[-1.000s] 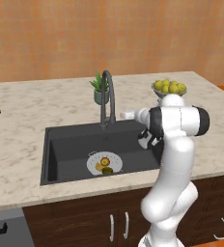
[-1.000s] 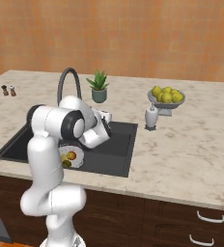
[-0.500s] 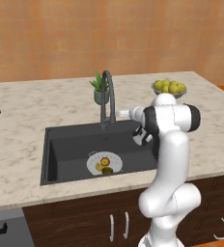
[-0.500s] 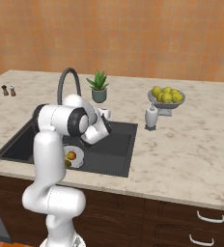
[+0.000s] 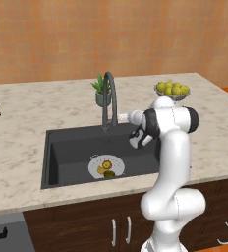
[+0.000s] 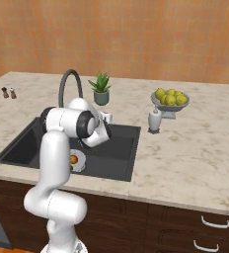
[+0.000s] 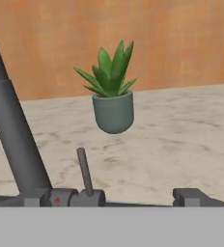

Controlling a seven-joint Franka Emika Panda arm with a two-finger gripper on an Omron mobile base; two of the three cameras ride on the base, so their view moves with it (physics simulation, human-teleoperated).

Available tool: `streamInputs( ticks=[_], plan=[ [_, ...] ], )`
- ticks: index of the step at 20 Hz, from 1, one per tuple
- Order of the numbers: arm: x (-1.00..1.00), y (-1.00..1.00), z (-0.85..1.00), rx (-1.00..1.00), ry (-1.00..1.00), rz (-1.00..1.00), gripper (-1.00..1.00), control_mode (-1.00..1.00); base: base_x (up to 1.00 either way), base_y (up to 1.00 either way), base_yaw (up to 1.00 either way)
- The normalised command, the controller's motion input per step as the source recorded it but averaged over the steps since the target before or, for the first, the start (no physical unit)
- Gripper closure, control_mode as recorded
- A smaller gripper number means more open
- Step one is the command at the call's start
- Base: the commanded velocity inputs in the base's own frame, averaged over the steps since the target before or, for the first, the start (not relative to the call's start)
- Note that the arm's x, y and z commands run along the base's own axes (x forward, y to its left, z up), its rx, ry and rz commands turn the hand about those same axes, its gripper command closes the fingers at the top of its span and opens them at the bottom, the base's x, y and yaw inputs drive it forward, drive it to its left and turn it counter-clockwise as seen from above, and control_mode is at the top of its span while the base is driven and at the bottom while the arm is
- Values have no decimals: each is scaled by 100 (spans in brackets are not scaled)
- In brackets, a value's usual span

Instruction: Put the colander in the sink, put the kiwi, apple, kiwi in the colander, and turn on the sink faucet and pour water over the colander.

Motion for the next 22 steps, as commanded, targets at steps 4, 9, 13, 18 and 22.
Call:
streamInputs(
  ticks=[4, 9, 13, 18, 22],
  plan=[
    [30, 30, -10, 0, -1, 0, -100, -100, 0, 0, 0],
    [37, 19, -5, 0, 0, 0, -100, -100, 0, 0, 0],
    [19, 0, -6, 0, 0, 0, -100, -100, 0, 0, 0],
    [22, 0, -2, 0, 0, 0, -100, -100, 0, 0, 0],
    [14, 0, 0, 0, 0, 0, -100, -100, 0, 0, 0]
  ],
)
